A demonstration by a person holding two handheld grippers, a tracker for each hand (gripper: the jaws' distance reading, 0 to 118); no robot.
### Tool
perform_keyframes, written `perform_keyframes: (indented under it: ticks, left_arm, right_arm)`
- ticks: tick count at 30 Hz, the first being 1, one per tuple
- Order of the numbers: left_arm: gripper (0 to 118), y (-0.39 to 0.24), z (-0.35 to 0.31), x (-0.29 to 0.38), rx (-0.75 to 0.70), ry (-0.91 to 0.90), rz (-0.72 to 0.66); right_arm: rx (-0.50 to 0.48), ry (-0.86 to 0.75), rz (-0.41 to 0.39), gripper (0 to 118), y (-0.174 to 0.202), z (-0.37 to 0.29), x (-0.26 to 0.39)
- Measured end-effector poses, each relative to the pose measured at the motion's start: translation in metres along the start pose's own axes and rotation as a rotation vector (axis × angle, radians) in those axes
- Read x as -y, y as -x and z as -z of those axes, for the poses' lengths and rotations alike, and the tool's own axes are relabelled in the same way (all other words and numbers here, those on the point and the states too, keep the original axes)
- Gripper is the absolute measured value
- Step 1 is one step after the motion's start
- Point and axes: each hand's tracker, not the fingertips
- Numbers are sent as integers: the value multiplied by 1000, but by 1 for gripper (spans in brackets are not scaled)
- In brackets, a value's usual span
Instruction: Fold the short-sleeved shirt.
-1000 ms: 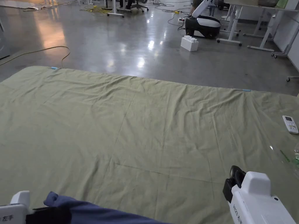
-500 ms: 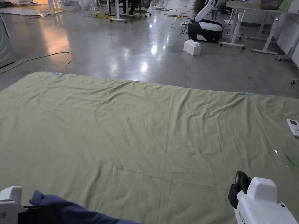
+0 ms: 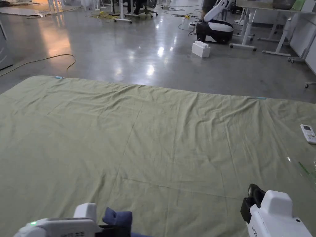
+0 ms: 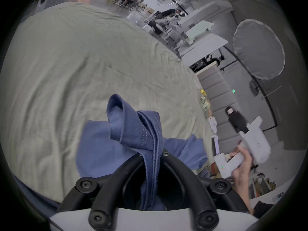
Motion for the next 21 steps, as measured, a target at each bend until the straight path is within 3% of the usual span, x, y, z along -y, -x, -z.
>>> perform_keyframes:
  ticks: [8,14,16,18,19,21]
  left_arm:
    - [10,-19,94,34,-180,122,58]
    - [12,-23,102,39,-221,117,78]
    - [31,-22,93,36,-163,116,58]
    - [63,-23,80,31,-135,104,38]
    - [70,-24,72,28,-138,95,39]
    - [71,-24,54,21,-101,44,58]
  right_arm:
    - [28,15,-1,1,-16,-6,4]
    - [52,27,7,1,-28,-8,7]
    - [56,30,7,1,-29,-8,8]
    - [57,32,8,1,-29,-10,8]
    - [57,32,7,1,-29,-10,8]
    - [56,31,5,1,-30,-11,8]
